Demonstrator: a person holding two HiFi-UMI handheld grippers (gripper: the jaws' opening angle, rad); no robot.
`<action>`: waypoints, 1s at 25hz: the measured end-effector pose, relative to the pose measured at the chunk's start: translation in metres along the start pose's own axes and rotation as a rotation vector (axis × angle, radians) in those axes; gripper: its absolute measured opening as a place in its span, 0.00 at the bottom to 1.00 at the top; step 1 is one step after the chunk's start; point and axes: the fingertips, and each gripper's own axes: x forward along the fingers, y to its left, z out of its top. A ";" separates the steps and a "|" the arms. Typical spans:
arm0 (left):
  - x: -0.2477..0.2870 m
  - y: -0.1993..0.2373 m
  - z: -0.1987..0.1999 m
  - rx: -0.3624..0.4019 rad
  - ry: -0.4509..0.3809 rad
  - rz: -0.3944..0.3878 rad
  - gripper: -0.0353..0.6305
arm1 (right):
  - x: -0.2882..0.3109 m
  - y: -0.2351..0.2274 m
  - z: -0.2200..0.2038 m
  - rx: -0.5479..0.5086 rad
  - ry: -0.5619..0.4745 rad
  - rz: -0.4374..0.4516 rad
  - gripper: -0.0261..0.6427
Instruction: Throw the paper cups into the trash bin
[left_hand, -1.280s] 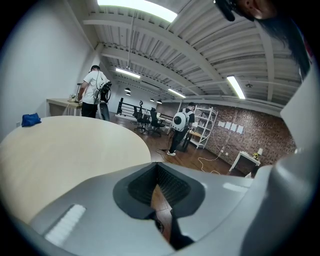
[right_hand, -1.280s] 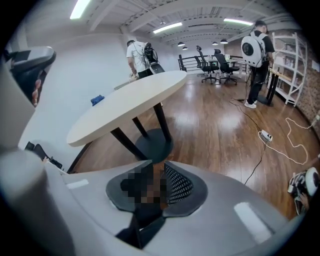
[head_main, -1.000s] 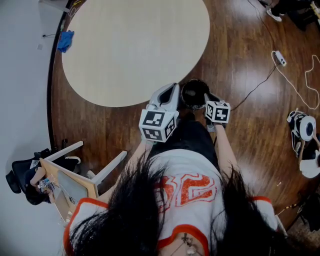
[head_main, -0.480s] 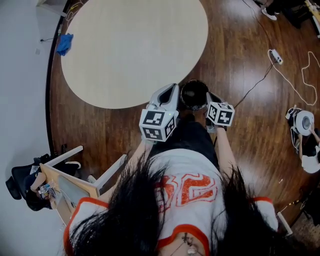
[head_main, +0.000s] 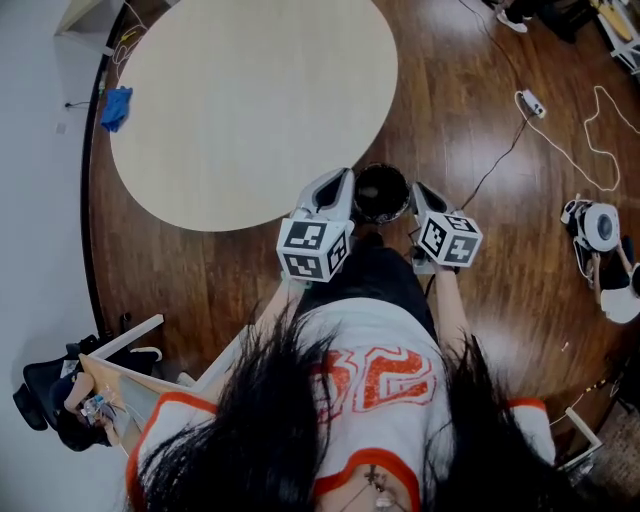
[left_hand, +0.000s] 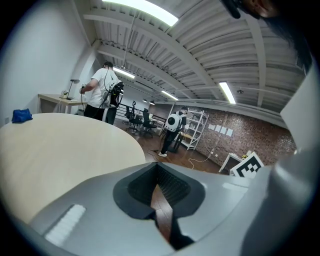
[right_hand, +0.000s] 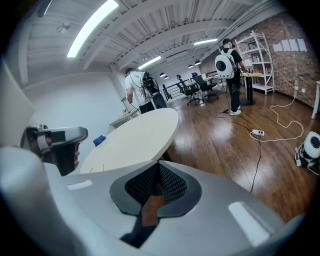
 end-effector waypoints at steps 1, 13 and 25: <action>0.000 0.000 0.000 0.000 0.001 -0.010 0.05 | -0.004 0.004 0.004 0.000 -0.014 0.000 0.04; 0.010 -0.006 -0.005 -0.034 -0.003 -0.057 0.05 | -0.046 0.039 0.045 -0.030 -0.131 0.041 0.04; 0.024 -0.039 -0.005 -0.068 -0.056 -0.002 0.05 | -0.072 0.013 0.072 -0.098 -0.152 0.094 0.04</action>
